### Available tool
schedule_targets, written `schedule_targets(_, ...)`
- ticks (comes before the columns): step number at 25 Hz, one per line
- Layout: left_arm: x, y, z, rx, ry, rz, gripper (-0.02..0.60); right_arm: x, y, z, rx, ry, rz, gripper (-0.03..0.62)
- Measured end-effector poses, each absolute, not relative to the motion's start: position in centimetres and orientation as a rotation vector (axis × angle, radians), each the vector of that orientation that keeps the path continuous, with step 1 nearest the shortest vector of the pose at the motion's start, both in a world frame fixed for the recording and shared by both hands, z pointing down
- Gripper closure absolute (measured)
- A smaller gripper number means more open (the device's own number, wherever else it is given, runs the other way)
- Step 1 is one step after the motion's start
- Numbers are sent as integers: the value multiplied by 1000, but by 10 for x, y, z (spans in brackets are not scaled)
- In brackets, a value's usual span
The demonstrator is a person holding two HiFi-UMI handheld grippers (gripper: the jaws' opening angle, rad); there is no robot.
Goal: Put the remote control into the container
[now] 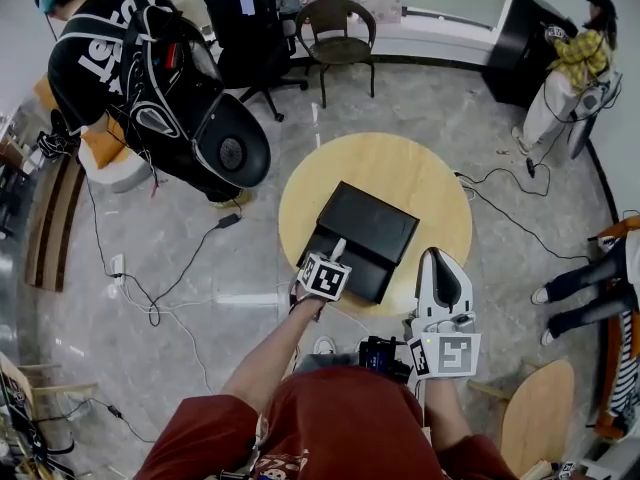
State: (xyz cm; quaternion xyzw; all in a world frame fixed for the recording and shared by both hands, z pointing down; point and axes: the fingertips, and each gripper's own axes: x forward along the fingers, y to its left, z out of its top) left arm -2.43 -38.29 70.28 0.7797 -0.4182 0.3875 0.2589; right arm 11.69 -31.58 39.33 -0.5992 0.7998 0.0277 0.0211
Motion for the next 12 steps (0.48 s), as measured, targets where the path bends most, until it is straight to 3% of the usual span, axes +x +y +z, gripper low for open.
schedule_targets(7,-23,-382,705,2139,-1143,1059,462,122,-313,394,-1866,2476,84,568)
schedule_targets(12,-22,-384,699,2168,-1177,1023,397,123,-312,391,-1869,2472,87,568)
